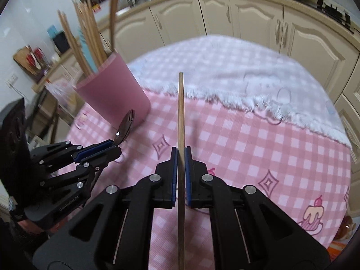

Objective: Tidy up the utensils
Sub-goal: 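Lift the fork and chopstick over the pink cup and lower them in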

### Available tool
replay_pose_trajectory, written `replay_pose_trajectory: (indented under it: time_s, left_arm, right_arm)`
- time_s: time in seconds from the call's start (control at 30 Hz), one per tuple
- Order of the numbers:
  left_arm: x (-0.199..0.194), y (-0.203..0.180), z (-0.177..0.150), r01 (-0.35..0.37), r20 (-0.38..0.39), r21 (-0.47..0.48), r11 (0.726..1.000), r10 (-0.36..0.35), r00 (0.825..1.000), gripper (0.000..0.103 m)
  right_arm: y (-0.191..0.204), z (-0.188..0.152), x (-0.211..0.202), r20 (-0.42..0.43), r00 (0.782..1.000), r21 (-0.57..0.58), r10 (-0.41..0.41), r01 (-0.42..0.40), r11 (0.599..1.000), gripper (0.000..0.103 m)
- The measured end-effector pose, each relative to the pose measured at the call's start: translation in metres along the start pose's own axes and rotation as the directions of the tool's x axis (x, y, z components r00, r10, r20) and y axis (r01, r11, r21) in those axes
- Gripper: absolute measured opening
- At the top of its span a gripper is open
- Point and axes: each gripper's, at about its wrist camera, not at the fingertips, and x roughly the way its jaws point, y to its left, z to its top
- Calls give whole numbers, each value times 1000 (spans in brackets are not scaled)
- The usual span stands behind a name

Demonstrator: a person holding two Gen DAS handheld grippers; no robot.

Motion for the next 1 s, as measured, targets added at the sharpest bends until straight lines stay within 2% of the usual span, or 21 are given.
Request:
replay_pose_trajectory:
  time_s: [0.17, 0.3, 0.43, 0.63, 0.8, 0.93, 1.0]
  left_arm:
    - [-35, 4, 3, 10, 121, -28, 1000, -7, 993, 11]
    - [-61, 6, 7, 9, 215, -43, 999, 0, 977, 11]
    - [-85, 9, 15, 13, 311, -68, 998, 9, 950, 11]
    - [-110, 18, 37, 4, 409, -96, 995, 35, 912, 11]
    - [-126, 31, 67, 11, 497, -111, 994, 46, 867, 11]
    - [-140, 43, 89, 28, 559, -133, 991, 51, 828, 11]
    - [-142, 47, 97, 36, 577, -142, 989, 53, 815, 11]
  right_arm:
    - [3, 3, -34, 149, 988, -7, 35, -35, 999, 6]
    - [8, 6, -60, 269, 961, -8, 60, -61, 998, 6]
    - [10, 17, -82, 374, 923, -9, 90, -94, 996, 6]
    - [32, 43, -111, 487, 861, -65, 145, -130, 989, 7]
    - [55, 76, -122, 555, 812, -134, 181, -128, 983, 7]
    - [67, 100, -125, 586, 786, -157, 195, -126, 980, 7]
    - [73, 114, -123, 599, 775, -161, 202, -131, 978, 7]
